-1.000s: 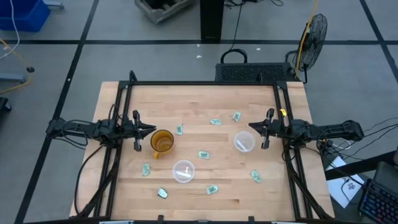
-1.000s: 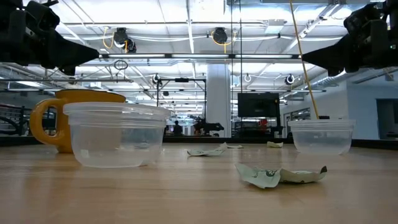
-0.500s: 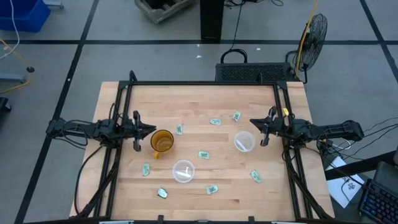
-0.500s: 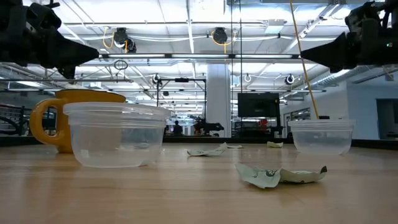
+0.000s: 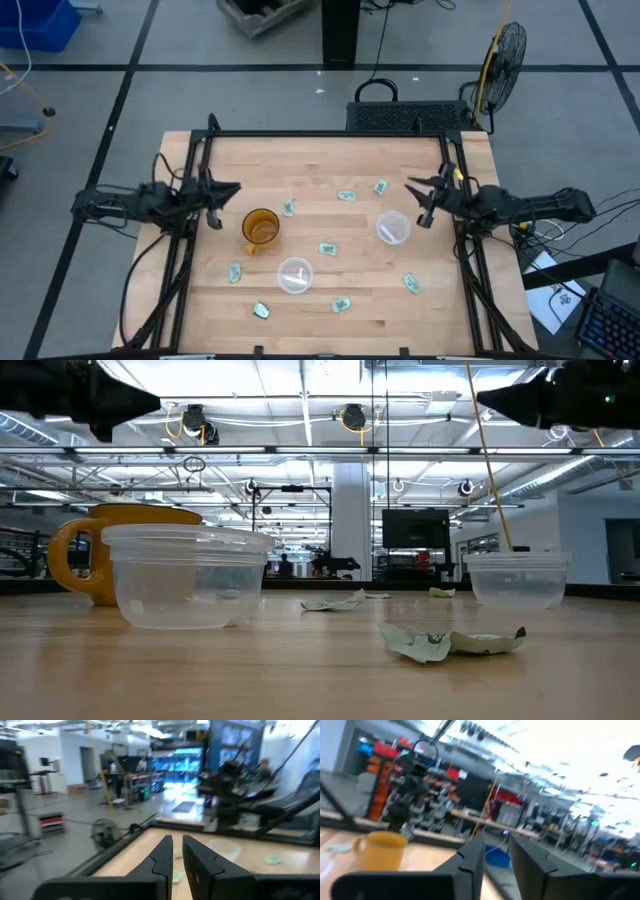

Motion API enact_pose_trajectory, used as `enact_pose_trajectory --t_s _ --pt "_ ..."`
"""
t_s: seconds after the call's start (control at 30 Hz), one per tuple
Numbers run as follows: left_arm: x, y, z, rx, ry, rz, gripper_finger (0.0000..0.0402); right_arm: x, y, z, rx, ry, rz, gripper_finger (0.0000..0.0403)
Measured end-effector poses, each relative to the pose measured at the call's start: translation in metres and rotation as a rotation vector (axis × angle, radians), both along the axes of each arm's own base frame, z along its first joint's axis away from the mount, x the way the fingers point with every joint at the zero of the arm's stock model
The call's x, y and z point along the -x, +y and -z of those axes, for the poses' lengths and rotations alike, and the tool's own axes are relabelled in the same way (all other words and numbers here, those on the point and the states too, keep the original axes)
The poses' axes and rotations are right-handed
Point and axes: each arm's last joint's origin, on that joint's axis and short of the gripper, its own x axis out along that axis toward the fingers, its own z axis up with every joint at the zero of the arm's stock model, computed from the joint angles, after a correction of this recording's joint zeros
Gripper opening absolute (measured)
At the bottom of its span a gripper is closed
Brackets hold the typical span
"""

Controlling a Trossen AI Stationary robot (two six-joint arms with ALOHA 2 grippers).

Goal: Pick and place Stevia / Truvia into bins
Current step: Put the white stevia packet into the right transparent container

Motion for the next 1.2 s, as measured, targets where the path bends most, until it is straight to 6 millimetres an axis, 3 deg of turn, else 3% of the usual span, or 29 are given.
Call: enact_pose_trajectory --t_s 0.1,0.27,0.5,0.67,0.83,1.2 --pt "-0.002 0.004 -0.02 -0.051 0.096 -0.09 0.0047 -0.006 -0.002 -0.011 -0.001 -0.003 0.023 0.011" --pt "-0.021 0.01 -0.048 -0.116 0.193 -0.182 0.0047 -0.03 -0.011 -0.014 -0.041 0.128 0.08 0.012" --pt "-0.057 0.022 -0.068 -0.136 0.315 -0.263 0.0069 -0.074 -0.037 -0.024 -0.106 0.33 0.182 0.0121" --pt "-0.076 0.029 -0.063 -0.174 0.418 -0.289 0.0134 -0.086 -0.053 0.009 -0.251 0.592 0.261 0.0121" --pt "-0.088 0.035 -0.051 -0.213 0.52 -0.302 0.0186 -0.091 -0.064 0.044 -0.383 0.737 0.269 0.0121" --pt "-0.104 0.043 -0.035 -0.131 0.575 -0.355 0.0204 -0.093 -0.082 0.086 -0.532 0.951 0.176 0.0121"
